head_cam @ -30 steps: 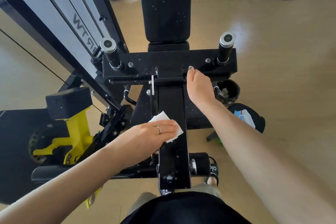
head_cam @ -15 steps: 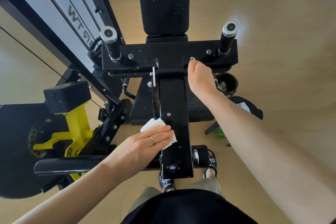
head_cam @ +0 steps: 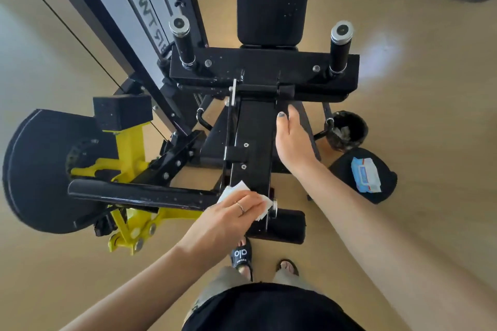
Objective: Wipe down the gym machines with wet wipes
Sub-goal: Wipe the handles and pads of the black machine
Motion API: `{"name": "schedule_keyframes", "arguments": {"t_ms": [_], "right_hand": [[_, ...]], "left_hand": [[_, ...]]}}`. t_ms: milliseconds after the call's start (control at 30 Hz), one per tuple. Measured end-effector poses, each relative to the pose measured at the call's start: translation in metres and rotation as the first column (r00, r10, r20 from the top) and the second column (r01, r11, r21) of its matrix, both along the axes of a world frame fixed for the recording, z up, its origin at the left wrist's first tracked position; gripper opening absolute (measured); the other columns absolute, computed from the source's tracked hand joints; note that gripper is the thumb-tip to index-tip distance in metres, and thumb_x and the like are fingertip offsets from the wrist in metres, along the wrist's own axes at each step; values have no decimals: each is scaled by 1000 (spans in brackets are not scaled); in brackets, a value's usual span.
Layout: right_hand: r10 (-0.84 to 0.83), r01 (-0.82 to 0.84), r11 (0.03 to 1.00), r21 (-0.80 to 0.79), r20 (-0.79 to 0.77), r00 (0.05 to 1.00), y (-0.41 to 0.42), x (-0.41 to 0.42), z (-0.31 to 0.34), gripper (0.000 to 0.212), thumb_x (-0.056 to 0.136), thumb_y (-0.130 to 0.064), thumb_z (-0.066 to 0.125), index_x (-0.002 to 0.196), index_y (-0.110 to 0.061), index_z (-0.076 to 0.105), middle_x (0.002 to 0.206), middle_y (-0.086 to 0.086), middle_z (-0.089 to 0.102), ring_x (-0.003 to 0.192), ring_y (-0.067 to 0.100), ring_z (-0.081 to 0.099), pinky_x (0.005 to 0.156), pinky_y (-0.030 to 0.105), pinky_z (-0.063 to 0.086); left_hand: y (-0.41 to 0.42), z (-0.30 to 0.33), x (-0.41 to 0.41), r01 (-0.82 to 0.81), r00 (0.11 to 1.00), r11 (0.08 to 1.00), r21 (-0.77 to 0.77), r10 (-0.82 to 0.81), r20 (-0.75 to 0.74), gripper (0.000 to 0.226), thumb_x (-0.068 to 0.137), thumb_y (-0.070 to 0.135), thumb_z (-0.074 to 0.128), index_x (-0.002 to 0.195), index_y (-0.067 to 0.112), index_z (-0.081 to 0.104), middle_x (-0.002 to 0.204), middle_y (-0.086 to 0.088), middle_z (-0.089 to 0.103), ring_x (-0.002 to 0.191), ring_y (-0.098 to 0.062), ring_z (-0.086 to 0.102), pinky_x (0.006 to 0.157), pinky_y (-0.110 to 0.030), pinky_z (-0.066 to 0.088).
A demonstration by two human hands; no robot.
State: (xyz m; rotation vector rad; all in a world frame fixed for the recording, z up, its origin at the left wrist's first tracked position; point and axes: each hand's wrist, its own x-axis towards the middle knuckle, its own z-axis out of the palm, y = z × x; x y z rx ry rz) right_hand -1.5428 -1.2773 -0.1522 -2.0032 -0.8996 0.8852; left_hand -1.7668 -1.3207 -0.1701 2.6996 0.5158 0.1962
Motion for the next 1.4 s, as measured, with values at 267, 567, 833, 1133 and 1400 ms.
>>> {"name": "schedule_keyframes", "arguments": {"t_ms": [267,567,833,1133,1400], "right_hand": [[115,-134,989,-58,-252,961,-35,-17,-9,57,111,-48,21,164,-27,18,167,-1,27,154,24,24,121,38,19],[132,-157,984,-78,-259,957,-41,-27,1,58,112,-44,20,165,-25,6,165,6,32,150,29,31,115,37,26],[121,-143,986,-82,-225,967,-45,-35,11,57,113,-38,20,165,-22,2,156,21,41,140,34,44,112,37,33],[85,-116,988,-101,-272,959,-37,-34,4,58,112,-43,20,165,-25,4,169,6,23,153,29,25,123,43,19],[26,-73,990,-120,-355,935,-31,-27,3,58,110,-49,20,164,-29,13,170,-7,16,157,18,14,125,40,12]], "left_hand": [[-9,2,12,-193,981,980,56,194,-15,44,87,-1,68,130,7,64,128,0,58,122,-16,55,88,-33,59],[-25,7,-10,-259,964,966,17,257,72,37,85,-9,67,119,7,71,118,-1,64,109,-17,61,82,-34,60],[-24,3,-26,-184,980,983,6,183,78,37,88,-9,63,120,9,70,122,1,60,116,-18,59,84,-34,59],[-34,-3,18,73,991,993,88,-82,102,25,99,1,49,113,10,67,115,0,61,114,-18,56,83,-30,57],[33,11,-15,-121,991,983,141,110,81,28,86,-2,71,112,8,70,117,-2,60,110,-17,60,80,-31,60]]}}
